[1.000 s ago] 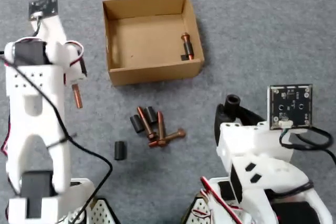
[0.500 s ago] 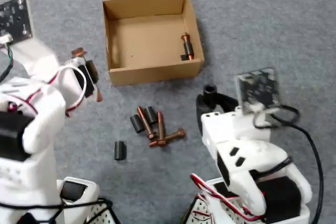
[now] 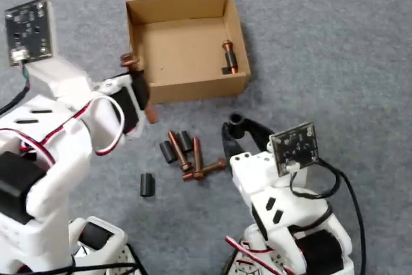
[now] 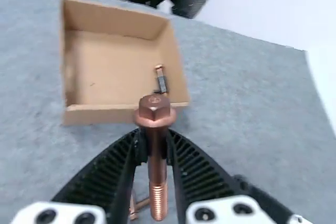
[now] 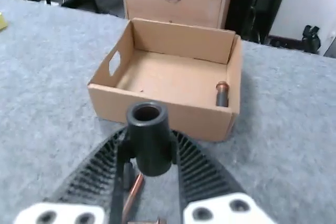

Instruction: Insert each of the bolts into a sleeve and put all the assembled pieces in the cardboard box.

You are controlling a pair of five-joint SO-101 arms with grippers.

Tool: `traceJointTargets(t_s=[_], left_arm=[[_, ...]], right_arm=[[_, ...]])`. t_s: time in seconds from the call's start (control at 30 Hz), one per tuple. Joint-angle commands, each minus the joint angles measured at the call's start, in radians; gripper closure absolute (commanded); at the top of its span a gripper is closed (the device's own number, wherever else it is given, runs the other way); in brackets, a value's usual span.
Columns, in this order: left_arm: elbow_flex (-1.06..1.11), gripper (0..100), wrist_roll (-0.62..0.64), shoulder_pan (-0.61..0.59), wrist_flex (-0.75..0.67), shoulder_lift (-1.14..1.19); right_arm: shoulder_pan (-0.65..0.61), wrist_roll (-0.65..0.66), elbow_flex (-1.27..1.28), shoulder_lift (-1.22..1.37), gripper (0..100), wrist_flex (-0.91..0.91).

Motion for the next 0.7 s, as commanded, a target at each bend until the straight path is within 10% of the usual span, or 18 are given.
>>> traceJointTargets(t_s=[0.0, 0.67], left_arm=[[-0.008, 98, -0.015, 0.091, -0.103, -0.015], [0.562, 98, -0.198, 0.339, -0.643, -0.228]], right_arm=[[-0.031, 0.000, 0.015, 0.012, 99.8, -0.034], [-0.088, -0.077, 0.031, 0.010, 99.8, -0.009]])
